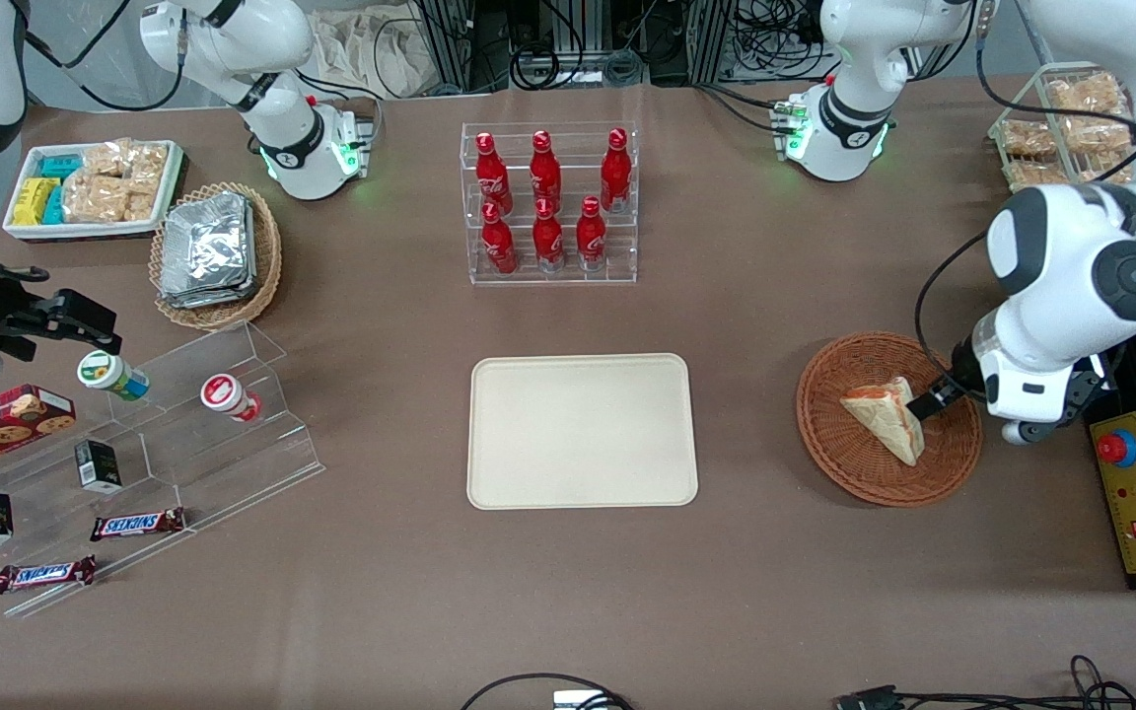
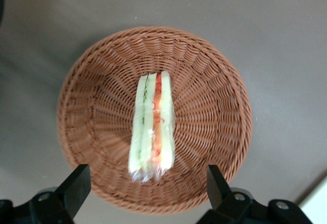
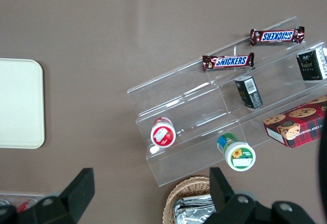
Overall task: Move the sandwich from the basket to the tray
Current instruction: 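Lower the open left gripper onto the wrapped sandwich in the basket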
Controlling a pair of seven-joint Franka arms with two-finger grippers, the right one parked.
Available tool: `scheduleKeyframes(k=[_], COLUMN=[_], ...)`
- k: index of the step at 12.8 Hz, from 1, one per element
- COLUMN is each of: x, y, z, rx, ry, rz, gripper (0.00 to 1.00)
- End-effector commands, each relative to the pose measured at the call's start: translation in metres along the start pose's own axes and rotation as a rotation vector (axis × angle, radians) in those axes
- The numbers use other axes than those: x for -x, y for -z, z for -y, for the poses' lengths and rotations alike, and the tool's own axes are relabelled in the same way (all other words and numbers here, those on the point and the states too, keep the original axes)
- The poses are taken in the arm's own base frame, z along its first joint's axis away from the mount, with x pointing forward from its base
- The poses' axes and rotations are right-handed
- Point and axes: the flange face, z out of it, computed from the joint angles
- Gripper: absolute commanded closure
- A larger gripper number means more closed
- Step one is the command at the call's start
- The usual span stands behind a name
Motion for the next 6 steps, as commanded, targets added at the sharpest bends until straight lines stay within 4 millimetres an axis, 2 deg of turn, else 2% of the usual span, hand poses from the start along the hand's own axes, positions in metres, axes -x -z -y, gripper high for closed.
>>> scheduleKeyframes(k=[1, 4, 6], x=[-0.004, 0.008, 0.018], y=[-0.037, -0.07, -0.106], z=[-0.008, 0.001, 0.008], rx=[-0.002, -0.008, -0.009], ry=[0.109, 0.111, 0.105], rz=[0.016, 0.025, 0.027], gripper=[0.0, 0.0, 0.0])
